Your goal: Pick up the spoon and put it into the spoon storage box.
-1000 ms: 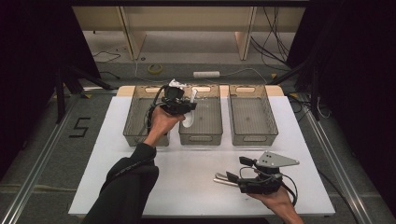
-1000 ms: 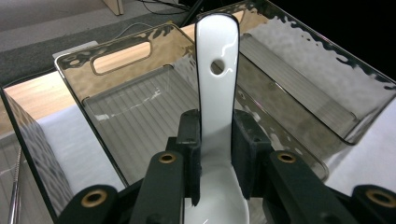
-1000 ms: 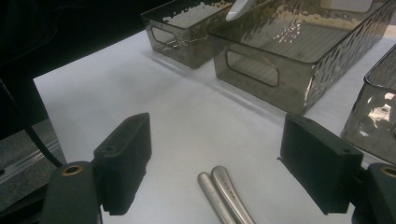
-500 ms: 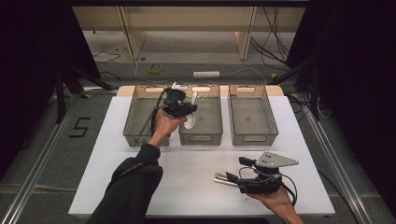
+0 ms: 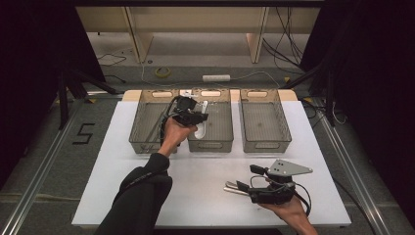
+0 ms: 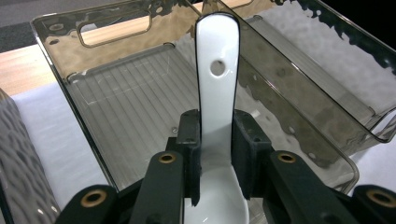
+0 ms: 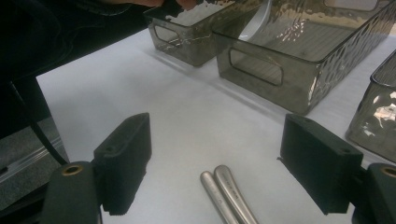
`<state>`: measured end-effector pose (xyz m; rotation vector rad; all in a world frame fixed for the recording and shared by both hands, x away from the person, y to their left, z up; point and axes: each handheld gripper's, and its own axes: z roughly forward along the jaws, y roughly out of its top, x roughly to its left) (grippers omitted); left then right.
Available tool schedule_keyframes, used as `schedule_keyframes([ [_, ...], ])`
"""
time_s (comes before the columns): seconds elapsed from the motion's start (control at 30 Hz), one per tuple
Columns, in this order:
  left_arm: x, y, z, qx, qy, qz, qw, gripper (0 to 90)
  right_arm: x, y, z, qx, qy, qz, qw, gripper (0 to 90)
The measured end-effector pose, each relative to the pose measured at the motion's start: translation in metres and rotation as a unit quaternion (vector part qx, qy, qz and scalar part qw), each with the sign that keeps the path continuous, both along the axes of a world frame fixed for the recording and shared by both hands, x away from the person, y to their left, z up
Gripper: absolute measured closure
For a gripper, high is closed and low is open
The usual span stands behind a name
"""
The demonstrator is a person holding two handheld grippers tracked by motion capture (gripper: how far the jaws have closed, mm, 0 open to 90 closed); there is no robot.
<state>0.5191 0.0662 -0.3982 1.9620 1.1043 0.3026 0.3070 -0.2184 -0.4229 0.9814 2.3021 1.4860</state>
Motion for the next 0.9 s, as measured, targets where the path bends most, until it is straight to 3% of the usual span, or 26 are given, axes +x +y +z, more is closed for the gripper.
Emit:
schedule_keyframes([
  [0.6, 0.002, -0.008, -0.012, 0.027, 0.017, -0.005, 0.9995, 71.9, 0.0, 0.0, 0.0, -0.001, 0.001, 0.001, 1.0, 25.7],
  [0.67, 0.003, -0.008, -0.011, 0.028, 0.015, 0.002, 0.9995, 63.2, 0.0, 0.0, 0.0, -0.001, 0.001, 0.001, 1.0, 25.7],
  [0.9, -0.002, -0.005, 0.004, 0.023, 0.004, 0.001, 0.9997, 46.6, 0.001, 0.0, 0.0, -0.001, 0.002, 0.001, 1.0, 25.7],
])
